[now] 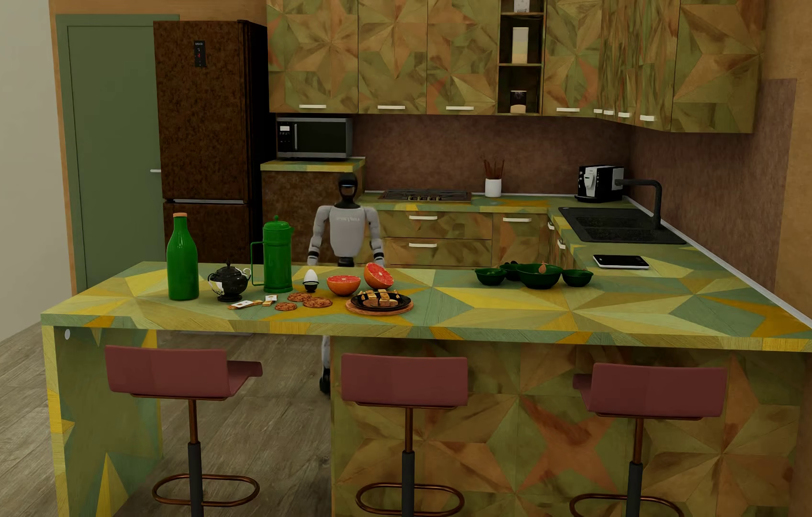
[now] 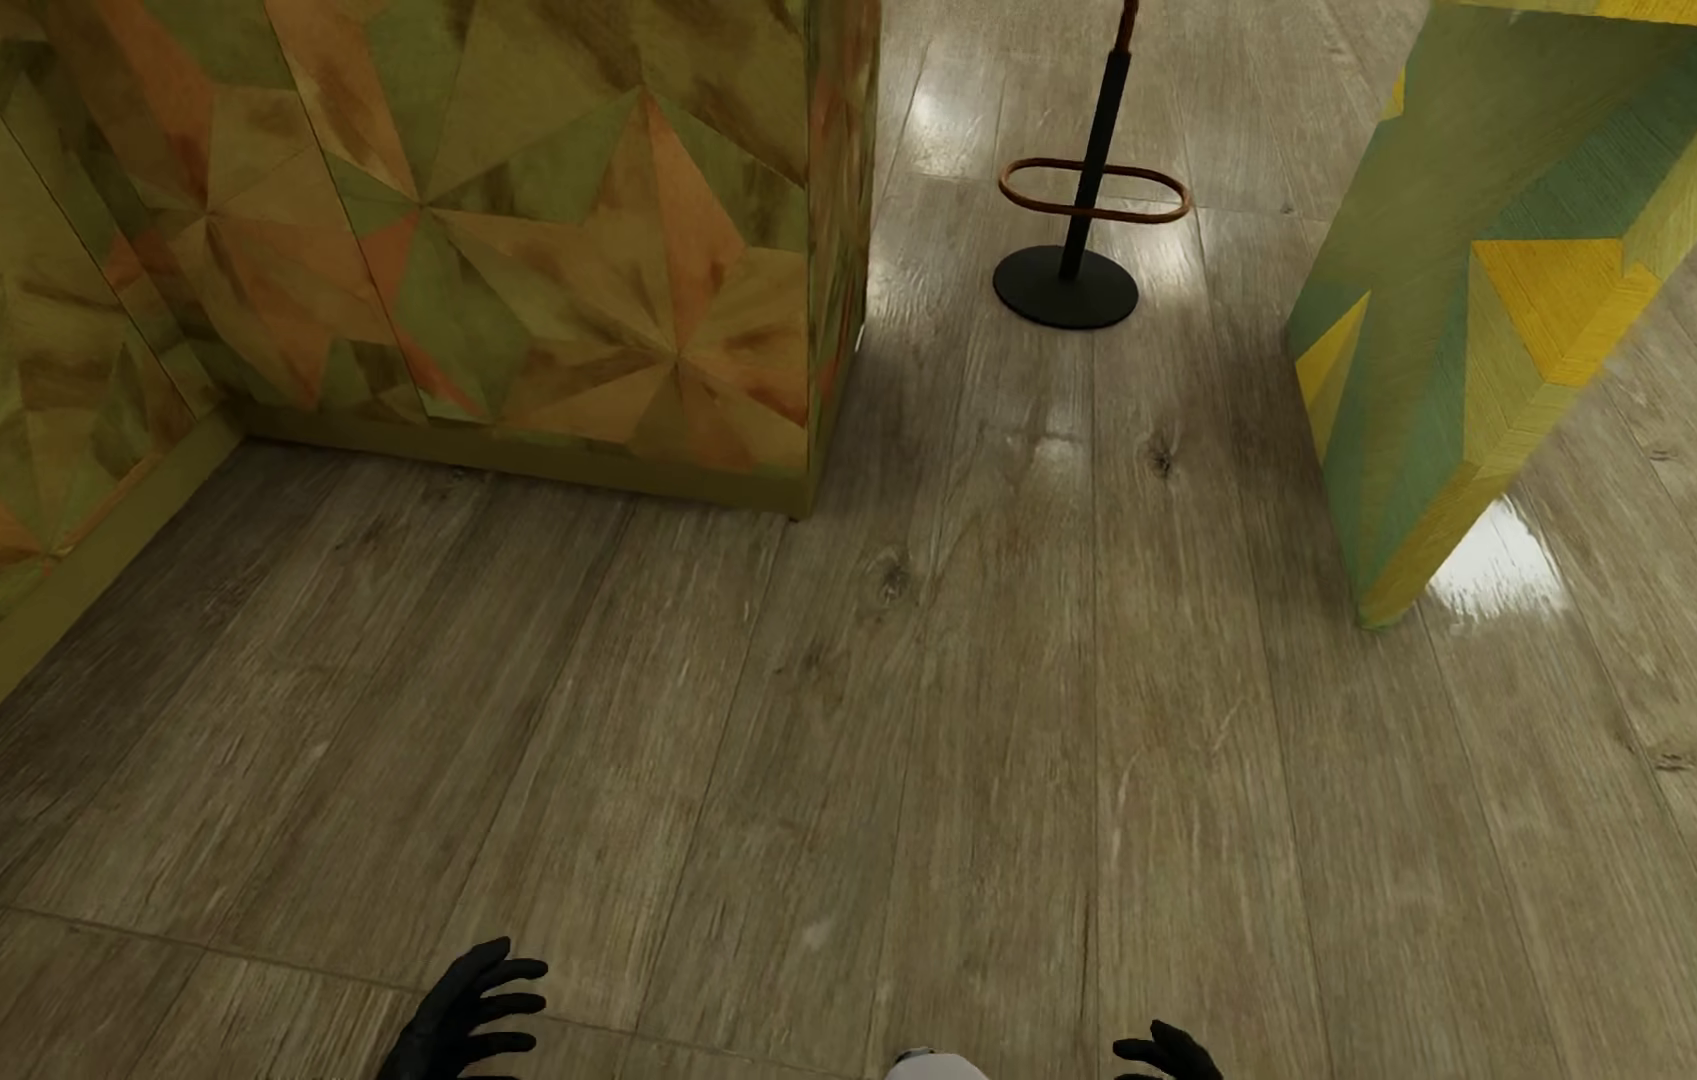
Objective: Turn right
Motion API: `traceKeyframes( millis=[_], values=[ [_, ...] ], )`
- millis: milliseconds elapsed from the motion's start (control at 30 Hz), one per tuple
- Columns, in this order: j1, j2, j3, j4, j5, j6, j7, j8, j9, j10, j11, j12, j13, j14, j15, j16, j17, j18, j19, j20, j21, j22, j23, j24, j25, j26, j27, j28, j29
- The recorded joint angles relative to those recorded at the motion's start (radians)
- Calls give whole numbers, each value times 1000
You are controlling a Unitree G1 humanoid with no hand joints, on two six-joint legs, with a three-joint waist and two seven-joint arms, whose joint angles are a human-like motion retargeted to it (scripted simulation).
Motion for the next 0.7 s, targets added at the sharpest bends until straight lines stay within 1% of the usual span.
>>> traceKeyframes(
  millis=[33, 67, 100, 133, 167, 200, 233, 267, 300, 333, 367, 400, 433, 467, 500, 533, 567, 600, 633, 667, 700],
  values=[
    [-9, 2, 14, 5, 14, -4, -6, 11, -7, 33, -27, 16, -27, -15, 126, -7, -2, -1, 15, -28, -4, -44, 8, -22, 2, -28, 13, 24, 14],
    [-30, 4, 31, 9, 34, 10, -27, 20, -1, 84, -38, 8, -30, 4, 140, -24, 6, -5, 17, -30, -23, -39, 14, -41, 11, -59, 18, 39, 28],
    [-31, 0, 22, 5, 56, 28, -48, 37, -10, 68, -75, 33, -2, 9, 169, -17, 31, -2, 17, -30, -16, -55, 2, -39, 27, -75, 19, 42, 37],
    [3, 7, -11, 5, 73, 50, -58, 50, -12, -9, -121, 45, 29, -11, 196, -16, 51, 0, 20, -19, -9, -38, 0, -28, 47, -82, 18, 41, 49],
    [17, 3, -58, 7, 68, 55, -37, 54, -11, -58, -143, 43, 36, 19, 162, 6, 75, -8, 9, -18, -35, -18, -11, -16, 78, -76, 7, 35, 44],
    [38, -7, -78, 9, 45, 47, -15, 26, -2, -89, -101, 21, 55, 36, 46, 17, 61, -9, -71, -18, -16, -14, -27, -7, 98, -66, -1, 22, 31],
    [46, -16, -72, 11, 16, 33, 0, -6, 4, -87, -8, -11, 69, 35, -62, 12, 51, -12, -128, -8, -25, -6, -24, 4, 96, -64, 2, 8, 21],
    [39, 10, -45, 12, -12, 13, 8, -17, -3, -58, 68, -16, 82, 18, -137, 5, 26, -18, -150, -5, -4, -27, -18, 11, 67, -68, 19, -1, 7],
    [28, 24, -12, 14, -30, 4, 14, -4, -2, -16, 39, -24, 58, -4, -41, -16, -20, -22, 75, -24, -4, -17, 19, 10, 19, -81, 43, 5, 6],
    [-2, 24, 7, 18, -10, 8, -1, 9, 7, 54, 20, -12, 37, 0, 58, -30, -43, -25, 20, -36, -16, -35, 38, 6, -26, -85, 65, 14, 6],
    [-57, 10, 35, 4, 18, 35, -46, 27, 10, 146, 5, 3, 33, 43, 77, -54, -40, -12, 20, -33, -28, -46, 45, 4, -52, -80, 77, 20, 3],
    [-84, 7, 47, -25, 38, 66, -64, 34, 7, 117, -29, 14, 67, 34, 101, -38, 3, 5, 21, -23, -29, -37, 26, 10, -48, -80, 77, 11, -4],
    [-91, 9, 46, -38, 61, 95, -55, 39, 6, 34, -65, 37, 87, 24, 121, -16, 11, 31, 23, 12, -13, -20, 6, 20, -22, -88, 64, -5, -19],
    [-74, 16, 23, -42, 65, 90, -45, 57, 12, 5, -81, 60, 77, 35, 96, 14, 23, 32, 28, 14, -15, 4, 12, 30, 1, -94, 55, -19, -43],
    [-51, 12, -11, -37, 43, 68, -14, 43, 17, -32, -72, 76, 44, 52, 35, 33, 38, 41, -28, -6, -9, -23, 17, 34, 23, -69, 64, -24, -48],
    [-30, 6, -36, -34, 13, 42, 13, 18, 20, -56, -57, 66, 22, 60, -10, 34, 59, 43, -84, -9, -7, -23, 3, 32, 35, -49, 85, -25, -42],
    [-20, 3, -46, -30, -12, 18, 33, -2, 12, -68, -44, 37, 18, 61, -32, 28, 46, 42, -122, -11, 21, -6, -24, 24, 38, -36, 113, -21, -20],
    [-23, -1, -25, -25, -28, -2, 42, -8, 4, -51, -30, 4, 29, 47, -35, 16, 20, 39, -27, -16, 14, -16, -9, 16, 34, -28, 126, -16, 13],
    [-21, 14, -9, -19, -36, -15, 39, -12, 12, -22, -54, -10, 16, 28, 77, -8, -7, 35, 84, -20, 7, -33, 13, 4, 24, -41, 138, -4, 37],
    [-44, 19, 6, -4, -8, -13, 30, -1, 24, 42, -76, 6, -21, 30, 142, -16, -14, 29, 32, -29, -18, -49, 17, -12, 11, -75, 146, 11, 52],
    [-53, 25, 19, -13, 7, -8, -1, 12, 32, 67, -93, 12, -10, 46, 153, -22, -2, 28, 33, -40, -8, -39, 16, -22, 7, -94, 123, 20, 53]
  ],
)
